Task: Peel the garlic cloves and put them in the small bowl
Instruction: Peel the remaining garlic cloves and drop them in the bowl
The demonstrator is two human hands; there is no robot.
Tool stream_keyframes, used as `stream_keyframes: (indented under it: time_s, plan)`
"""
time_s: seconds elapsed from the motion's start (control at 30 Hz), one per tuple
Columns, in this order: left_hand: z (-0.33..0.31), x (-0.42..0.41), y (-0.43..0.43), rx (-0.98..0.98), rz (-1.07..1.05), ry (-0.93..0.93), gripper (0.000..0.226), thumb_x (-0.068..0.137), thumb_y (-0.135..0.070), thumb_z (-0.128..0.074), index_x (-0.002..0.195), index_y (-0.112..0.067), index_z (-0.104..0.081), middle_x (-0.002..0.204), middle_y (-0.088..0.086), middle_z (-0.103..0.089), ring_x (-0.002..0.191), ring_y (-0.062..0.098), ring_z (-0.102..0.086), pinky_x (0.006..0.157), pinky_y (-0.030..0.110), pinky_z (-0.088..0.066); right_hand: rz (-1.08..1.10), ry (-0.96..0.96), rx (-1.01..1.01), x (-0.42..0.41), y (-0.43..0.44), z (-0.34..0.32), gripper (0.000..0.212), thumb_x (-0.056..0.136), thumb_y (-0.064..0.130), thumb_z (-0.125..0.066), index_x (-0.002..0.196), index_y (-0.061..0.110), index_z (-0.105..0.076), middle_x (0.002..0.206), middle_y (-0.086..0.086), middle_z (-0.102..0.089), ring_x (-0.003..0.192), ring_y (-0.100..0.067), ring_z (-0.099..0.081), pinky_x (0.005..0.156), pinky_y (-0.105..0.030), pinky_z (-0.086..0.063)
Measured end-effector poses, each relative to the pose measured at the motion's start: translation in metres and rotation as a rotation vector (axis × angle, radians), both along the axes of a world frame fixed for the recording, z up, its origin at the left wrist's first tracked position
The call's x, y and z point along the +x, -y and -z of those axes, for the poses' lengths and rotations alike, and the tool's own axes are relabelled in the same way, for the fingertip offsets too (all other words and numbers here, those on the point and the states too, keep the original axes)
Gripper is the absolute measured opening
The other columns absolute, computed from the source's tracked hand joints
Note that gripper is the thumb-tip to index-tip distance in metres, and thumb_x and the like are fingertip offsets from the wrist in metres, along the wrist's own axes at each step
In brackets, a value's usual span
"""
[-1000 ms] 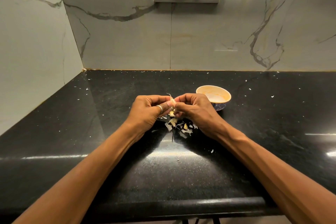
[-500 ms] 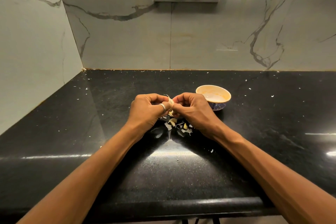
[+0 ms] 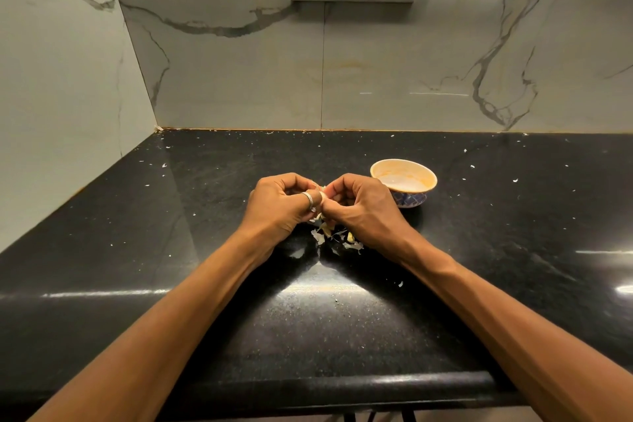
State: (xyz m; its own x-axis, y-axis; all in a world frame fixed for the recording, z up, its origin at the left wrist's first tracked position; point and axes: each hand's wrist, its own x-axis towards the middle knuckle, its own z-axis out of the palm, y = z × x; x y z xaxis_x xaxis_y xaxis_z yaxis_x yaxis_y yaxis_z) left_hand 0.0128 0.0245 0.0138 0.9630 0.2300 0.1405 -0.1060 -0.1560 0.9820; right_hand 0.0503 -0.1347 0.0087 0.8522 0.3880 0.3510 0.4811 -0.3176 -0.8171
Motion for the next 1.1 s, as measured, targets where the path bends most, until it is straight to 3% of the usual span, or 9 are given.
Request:
stream_keyframes:
  time_s: [0.1, 0.2, 0.37, 0.53, 0.7, 0.87, 0.97, 1.1]
  plan:
    - [0.001, 0.002, 0.002, 0.007, -0.028, 0.001, 0.015, 0.062, -0.021, -0.074, 0.076, -0.017, -0.076, 0.079, 0.016, -0.074, 0.075, 0.026, -0.071, 0.082, 0.053, -0.061, 0.013, 0.032, -0.010, 0.001, -0.001, 0.002, 0.012, 0.090, 0.021, -0.074, 0.094, 0.012, -0.069, 0.078, -0.004, -0.075, 0.069, -0.018, -0.073, 0.071, -0.047, -0.062]
    - [0.001, 0.003, 0.003, 0.007, -0.036, 0.011, 0.006, 0.073, -0.008, -0.075, 0.076, -0.013, -0.074, 0.080, 0.019, -0.073, 0.073, 0.025, -0.069, 0.080, 0.052, -0.061, 0.027, 0.048, -0.016, 0.002, -0.002, 0.003, 0.012, 0.089, 0.023, -0.074, 0.094, 0.013, -0.069, 0.079, -0.004, -0.074, 0.070, -0.021, -0.073, 0.070, -0.048, -0.061]
    - [0.002, 0.005, 0.003, 0.018, -0.062, 0.022, 0.016, 0.081, -0.001, -0.072, 0.074, -0.016, -0.074, 0.077, 0.013, -0.074, 0.075, 0.023, -0.071, 0.079, 0.051, -0.062, 0.046, 0.075, -0.020, 0.003, -0.003, 0.005, 0.012, 0.090, 0.025, -0.074, 0.091, 0.014, -0.069, 0.078, -0.002, -0.074, 0.069, -0.019, -0.073, 0.068, -0.045, -0.061]
    - [0.007, 0.008, -0.001, -0.016, -0.084, 0.027, 0.024, 0.081, 0.002, -0.069, 0.075, -0.019, -0.079, 0.081, 0.010, -0.076, 0.084, 0.032, -0.075, 0.077, 0.048, -0.063, 0.054, 0.066, 0.000, 0.002, -0.004, 0.005, 0.013, 0.091, 0.027, -0.075, 0.089, 0.016, -0.069, 0.075, -0.001, -0.074, 0.067, -0.015, -0.072, 0.065, -0.037, -0.062]
    - [0.005, 0.006, 0.003, -0.088, -0.060, 0.003, 0.024, 0.089, 0.002, -0.064, 0.080, -0.016, -0.079, 0.084, 0.004, -0.077, 0.081, 0.017, -0.074, 0.068, 0.026, -0.058, 0.061, -0.031, 0.039, 0.006, -0.005, 0.004, 0.012, 0.091, 0.025, -0.073, 0.091, 0.014, -0.070, 0.079, -0.005, -0.075, 0.072, -0.022, -0.074, 0.072, -0.045, -0.062]
    - [-0.002, 0.005, 0.002, -0.180, -0.008, -0.041, 0.021, 0.095, 0.000, -0.060, 0.091, -0.011, -0.077, 0.085, 0.006, -0.075, 0.076, 0.009, -0.072, 0.068, 0.026, -0.060, 0.013, -0.206, 0.173, 0.005, -0.003, -0.001, 0.011, 0.093, 0.008, -0.068, 0.103, 0.003, -0.069, 0.092, -0.021, -0.074, 0.075, -0.021, -0.071, 0.081, -0.043, -0.062]
    - [-0.003, 0.003, 0.001, -0.168, 0.070, -0.039, 0.010, 0.089, -0.008, -0.072, 0.097, -0.012, -0.077, 0.093, 0.009, -0.076, 0.085, 0.014, -0.074, 0.077, 0.029, -0.062, -0.019, -0.297, 0.251, 0.005, -0.002, -0.005, 0.015, 0.094, 0.001, -0.065, 0.108, -0.004, -0.067, 0.101, -0.030, -0.071, 0.077, -0.023, -0.068, 0.077, -0.034, -0.061]
    - [-0.002, 0.002, 0.000, -0.186, 0.111, -0.028, 0.018, 0.084, -0.007, -0.076, 0.100, -0.013, -0.076, 0.097, 0.011, -0.076, 0.089, 0.019, -0.075, 0.076, 0.027, -0.062, -0.069, -0.373, 0.295, 0.005, 0.000, -0.007, 0.020, 0.092, 0.002, -0.068, 0.110, -0.007, -0.066, 0.105, -0.031, -0.069, 0.082, -0.026, -0.066, 0.076, -0.028, -0.060]
